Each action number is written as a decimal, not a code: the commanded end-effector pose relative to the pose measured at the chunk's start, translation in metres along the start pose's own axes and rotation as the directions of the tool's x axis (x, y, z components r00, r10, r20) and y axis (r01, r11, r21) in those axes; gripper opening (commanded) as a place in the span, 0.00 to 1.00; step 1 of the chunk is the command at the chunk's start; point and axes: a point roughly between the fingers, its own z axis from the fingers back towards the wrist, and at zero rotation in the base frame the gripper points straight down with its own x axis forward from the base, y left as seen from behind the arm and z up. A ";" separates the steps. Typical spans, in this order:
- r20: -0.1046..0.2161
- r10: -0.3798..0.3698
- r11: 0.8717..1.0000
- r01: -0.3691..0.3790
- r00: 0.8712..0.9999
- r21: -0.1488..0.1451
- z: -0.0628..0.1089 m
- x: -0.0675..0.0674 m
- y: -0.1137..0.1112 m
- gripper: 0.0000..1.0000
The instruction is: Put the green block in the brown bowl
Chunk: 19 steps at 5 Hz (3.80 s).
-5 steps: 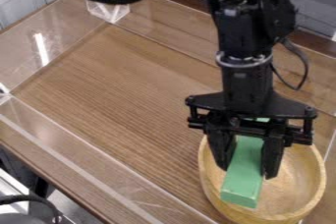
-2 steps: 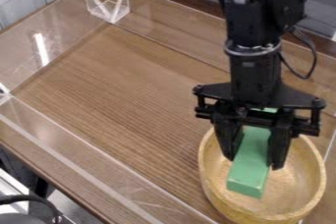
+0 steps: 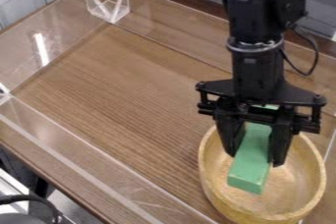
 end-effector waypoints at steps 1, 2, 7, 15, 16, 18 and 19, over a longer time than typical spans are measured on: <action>0.048 -0.019 1.000 0.019 0.999 -0.018 0.012 0.009 -0.004 0.00; 0.047 -0.029 0.999 0.030 0.998 -0.017 0.012 0.011 -0.003 0.00; 0.044 -0.082 0.996 0.083 0.996 -0.017 0.005 0.021 -0.002 0.00; 0.011 -0.104 0.994 0.105 0.994 -0.033 -0.004 0.023 0.004 1.00; 0.009 -0.099 0.994 0.099 0.995 -0.036 0.002 0.024 0.005 1.00; 0.012 -0.085 0.995 0.085 0.996 -0.042 0.013 0.027 0.007 1.00; 0.013 -0.081 0.996 0.082 0.997 -0.044 0.015 0.028 0.008 1.00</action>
